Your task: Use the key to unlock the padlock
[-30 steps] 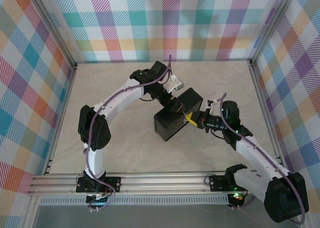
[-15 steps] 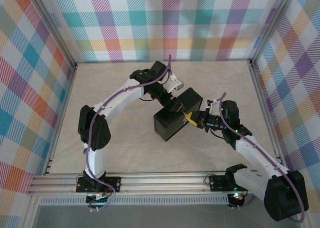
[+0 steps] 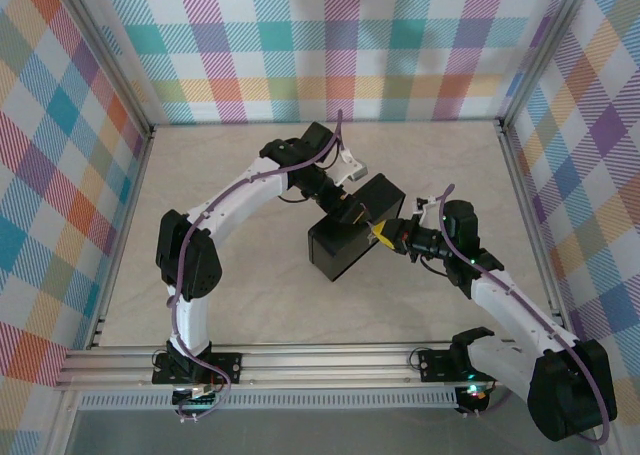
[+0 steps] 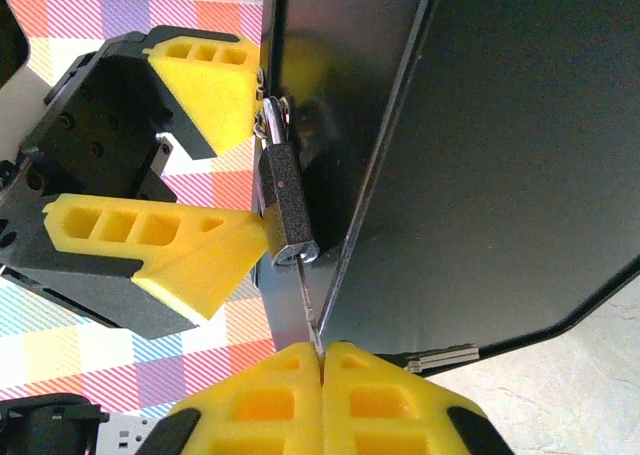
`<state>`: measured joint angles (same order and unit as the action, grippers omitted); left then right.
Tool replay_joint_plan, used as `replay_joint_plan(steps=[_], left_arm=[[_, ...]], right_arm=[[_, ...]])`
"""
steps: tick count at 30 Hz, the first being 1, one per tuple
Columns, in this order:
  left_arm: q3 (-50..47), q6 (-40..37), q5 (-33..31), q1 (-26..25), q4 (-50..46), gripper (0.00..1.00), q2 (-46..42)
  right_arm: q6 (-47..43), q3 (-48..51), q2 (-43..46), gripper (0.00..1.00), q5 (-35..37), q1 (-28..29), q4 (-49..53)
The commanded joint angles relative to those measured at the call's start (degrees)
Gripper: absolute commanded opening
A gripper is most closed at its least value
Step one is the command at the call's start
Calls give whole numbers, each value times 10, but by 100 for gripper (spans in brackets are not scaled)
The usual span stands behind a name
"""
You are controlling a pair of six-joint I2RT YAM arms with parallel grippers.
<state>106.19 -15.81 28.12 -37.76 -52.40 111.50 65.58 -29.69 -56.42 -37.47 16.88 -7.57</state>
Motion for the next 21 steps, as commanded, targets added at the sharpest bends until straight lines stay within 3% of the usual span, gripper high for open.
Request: replay_joint_plan(steps=[1, 21], left_arm=[[0, 2, 13, -3, -23, 72, -3], [69, 49, 14, 3, -19, 74, 14]], right_arm=[[1, 3, 5, 0, 20, -4, -24], [-21, -4, -2, 0, 11, -5, 3]])
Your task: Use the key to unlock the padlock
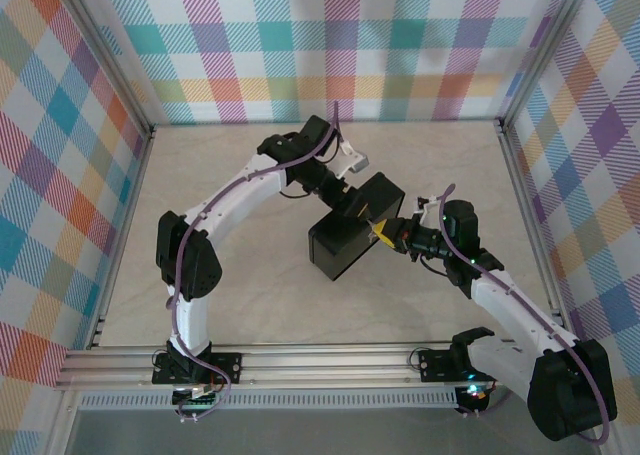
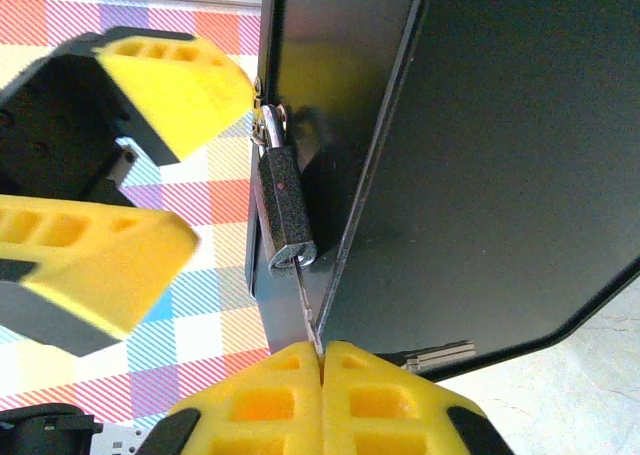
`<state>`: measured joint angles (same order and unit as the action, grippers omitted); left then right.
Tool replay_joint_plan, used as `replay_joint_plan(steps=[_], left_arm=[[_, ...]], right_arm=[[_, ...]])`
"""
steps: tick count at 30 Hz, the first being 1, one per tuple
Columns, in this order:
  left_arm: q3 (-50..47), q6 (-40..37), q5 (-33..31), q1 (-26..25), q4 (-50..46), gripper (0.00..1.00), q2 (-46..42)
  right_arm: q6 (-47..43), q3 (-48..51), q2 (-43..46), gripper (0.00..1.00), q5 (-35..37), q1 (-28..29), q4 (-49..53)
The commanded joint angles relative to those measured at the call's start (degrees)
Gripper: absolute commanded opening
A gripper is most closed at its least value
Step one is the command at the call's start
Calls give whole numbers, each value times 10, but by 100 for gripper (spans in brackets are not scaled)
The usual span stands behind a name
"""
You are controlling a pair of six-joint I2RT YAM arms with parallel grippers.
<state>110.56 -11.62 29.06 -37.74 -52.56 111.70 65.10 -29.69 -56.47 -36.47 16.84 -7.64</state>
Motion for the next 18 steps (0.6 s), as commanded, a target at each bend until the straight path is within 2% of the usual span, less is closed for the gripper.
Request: replay_joint_plan(steps=[1, 7, 18], left_arm=[[30, 7, 1, 3, -20, 74, 18], [33, 3, -28, 3, -21, 74, 35], [-11, 9, -34, 2, 6, 71, 39]], right_arm=[[-17, -4, -1, 0, 1, -4, 4], [-16, -4, 2, 0, -1, -6, 5], [-23, 2, 20, 0, -1, -10, 26]])
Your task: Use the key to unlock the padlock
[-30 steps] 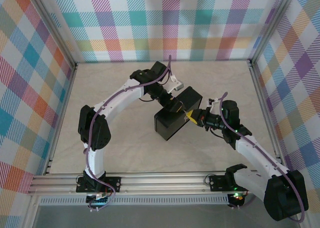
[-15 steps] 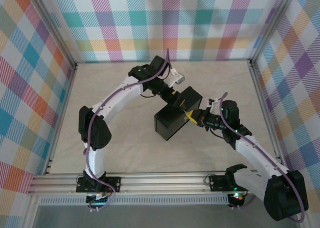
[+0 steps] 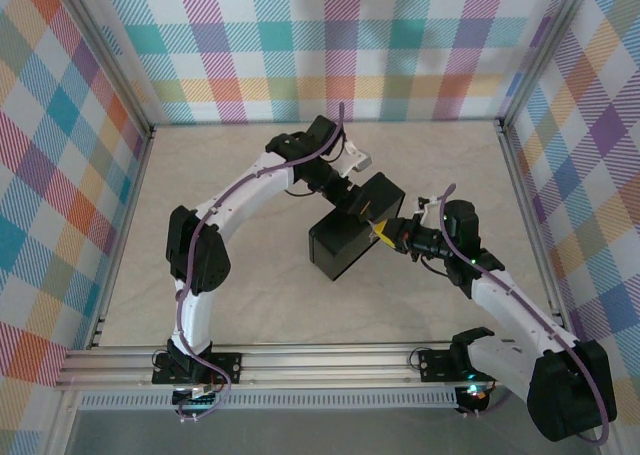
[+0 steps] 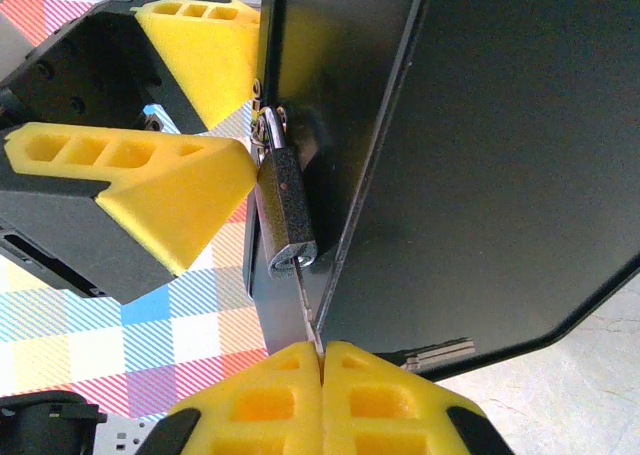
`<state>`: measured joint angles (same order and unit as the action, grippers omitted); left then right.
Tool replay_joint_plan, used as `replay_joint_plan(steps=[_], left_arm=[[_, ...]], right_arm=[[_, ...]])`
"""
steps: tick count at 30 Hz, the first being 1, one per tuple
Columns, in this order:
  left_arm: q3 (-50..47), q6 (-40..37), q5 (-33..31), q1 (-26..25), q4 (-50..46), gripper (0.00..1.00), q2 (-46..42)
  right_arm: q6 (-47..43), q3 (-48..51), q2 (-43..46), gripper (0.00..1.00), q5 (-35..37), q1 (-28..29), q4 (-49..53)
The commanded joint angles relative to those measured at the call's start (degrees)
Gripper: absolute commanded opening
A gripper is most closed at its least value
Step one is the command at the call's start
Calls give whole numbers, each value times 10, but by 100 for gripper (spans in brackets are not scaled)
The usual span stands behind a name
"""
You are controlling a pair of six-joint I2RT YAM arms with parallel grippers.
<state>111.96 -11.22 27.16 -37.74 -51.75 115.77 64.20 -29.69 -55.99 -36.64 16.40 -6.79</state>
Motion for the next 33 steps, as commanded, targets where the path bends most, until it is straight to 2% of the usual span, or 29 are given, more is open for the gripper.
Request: replay_joint_plan(steps=[1, 11, 22, 33], left_arm=[[-30, 5, -18, 2, 2, 71, -4], [-39, 9, -14, 2, 9, 70, -1], [-48, 16, -13, 2, 16, 70, -5], [-39, 26, -16, 2, 21, 70, -10]], right_arm=[[-16, 3, 19, 0, 0, -7, 24], [-21, 10, 42, 0, -2, -20, 46], [5, 15, 12, 0, -17, -16, -17], [19, 27, 24, 0, -17, -8, -23]])
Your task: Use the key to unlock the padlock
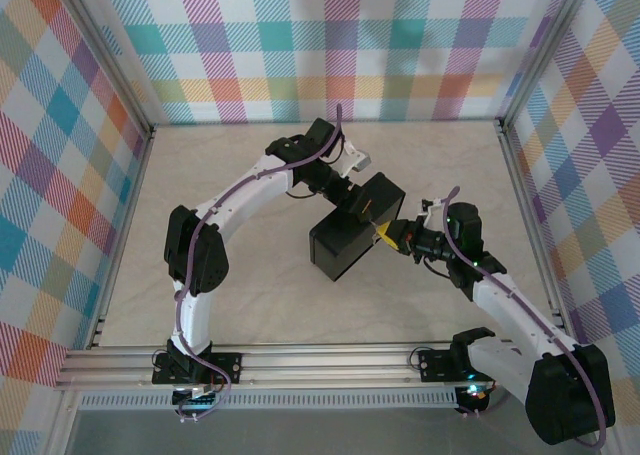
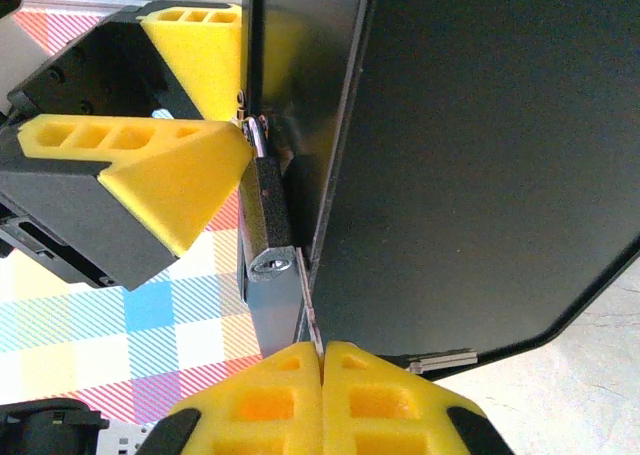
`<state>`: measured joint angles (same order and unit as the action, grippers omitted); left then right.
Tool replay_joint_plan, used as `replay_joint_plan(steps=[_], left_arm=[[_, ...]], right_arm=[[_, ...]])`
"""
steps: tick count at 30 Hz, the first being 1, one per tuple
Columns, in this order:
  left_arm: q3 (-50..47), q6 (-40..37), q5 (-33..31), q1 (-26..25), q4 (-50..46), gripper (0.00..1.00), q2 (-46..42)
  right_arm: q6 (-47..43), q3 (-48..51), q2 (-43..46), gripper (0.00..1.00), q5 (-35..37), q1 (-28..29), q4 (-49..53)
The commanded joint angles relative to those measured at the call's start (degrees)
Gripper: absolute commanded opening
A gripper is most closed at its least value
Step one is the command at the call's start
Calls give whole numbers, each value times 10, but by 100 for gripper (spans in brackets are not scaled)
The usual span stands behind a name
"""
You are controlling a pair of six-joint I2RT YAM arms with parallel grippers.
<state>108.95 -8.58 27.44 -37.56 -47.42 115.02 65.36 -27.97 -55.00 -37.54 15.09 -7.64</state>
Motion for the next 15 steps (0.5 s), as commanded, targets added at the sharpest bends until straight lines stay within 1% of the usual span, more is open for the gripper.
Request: replay_joint_plan(steps=[1, 5, 15], left_arm=[[-8, 0, -22, 1, -22, 71, -4], [-5, 4, -28, 3, -18, 73, -16], [-13, 9, -26, 5, -17, 73, -43]], right_arm=[[7, 10, 16, 0, -7, 6, -14], [12, 6, 12, 0, -4, 13, -20], [14, 3, 11, 0, 9, 27, -23]])
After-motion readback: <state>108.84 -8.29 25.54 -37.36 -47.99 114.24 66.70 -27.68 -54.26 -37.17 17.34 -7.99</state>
